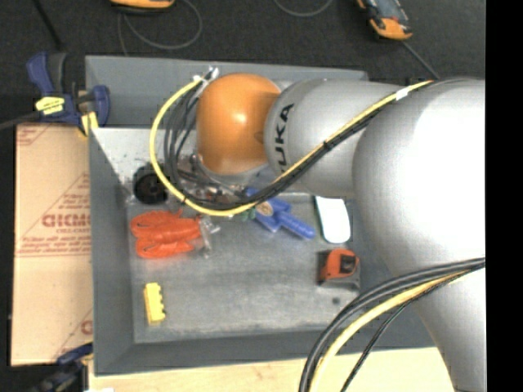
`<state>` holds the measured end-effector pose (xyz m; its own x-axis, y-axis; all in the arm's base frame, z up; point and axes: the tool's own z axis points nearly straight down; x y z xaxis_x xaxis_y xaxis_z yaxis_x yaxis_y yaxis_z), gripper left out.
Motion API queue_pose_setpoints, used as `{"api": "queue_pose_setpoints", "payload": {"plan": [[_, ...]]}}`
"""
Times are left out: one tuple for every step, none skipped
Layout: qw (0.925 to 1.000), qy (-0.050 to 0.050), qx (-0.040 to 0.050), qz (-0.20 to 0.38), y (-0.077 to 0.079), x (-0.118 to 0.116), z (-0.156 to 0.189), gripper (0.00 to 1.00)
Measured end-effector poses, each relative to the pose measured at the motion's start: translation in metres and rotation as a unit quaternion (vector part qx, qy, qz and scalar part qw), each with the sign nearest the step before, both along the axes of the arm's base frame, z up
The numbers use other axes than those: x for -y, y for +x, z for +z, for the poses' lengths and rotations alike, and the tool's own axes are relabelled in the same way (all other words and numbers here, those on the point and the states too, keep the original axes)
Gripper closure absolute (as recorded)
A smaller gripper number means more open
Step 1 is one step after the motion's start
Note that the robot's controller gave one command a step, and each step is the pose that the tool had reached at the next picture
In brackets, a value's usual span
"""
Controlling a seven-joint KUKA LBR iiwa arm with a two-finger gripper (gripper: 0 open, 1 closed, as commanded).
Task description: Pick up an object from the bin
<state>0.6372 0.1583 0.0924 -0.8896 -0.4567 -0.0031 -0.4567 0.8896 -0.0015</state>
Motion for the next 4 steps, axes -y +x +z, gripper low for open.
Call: {"api": "queue_pose_setpoints", "payload": {"plan": [[0.9998, 0.0, 0.0011, 0.021, 0.005, -0.01, -0.01, 0.0], [0.9965, 0.003, 0.0013, -0.084, -0.013, -0.019, -0.019, 1.0], [0.9965, 0.003, 0.0013, -0.084, -0.013, -0.019, -0.019, 1.0], [0.9962, 0.001, -0.0027, -0.087, -0.017, -0.016, 0.035, 1.0]]}}
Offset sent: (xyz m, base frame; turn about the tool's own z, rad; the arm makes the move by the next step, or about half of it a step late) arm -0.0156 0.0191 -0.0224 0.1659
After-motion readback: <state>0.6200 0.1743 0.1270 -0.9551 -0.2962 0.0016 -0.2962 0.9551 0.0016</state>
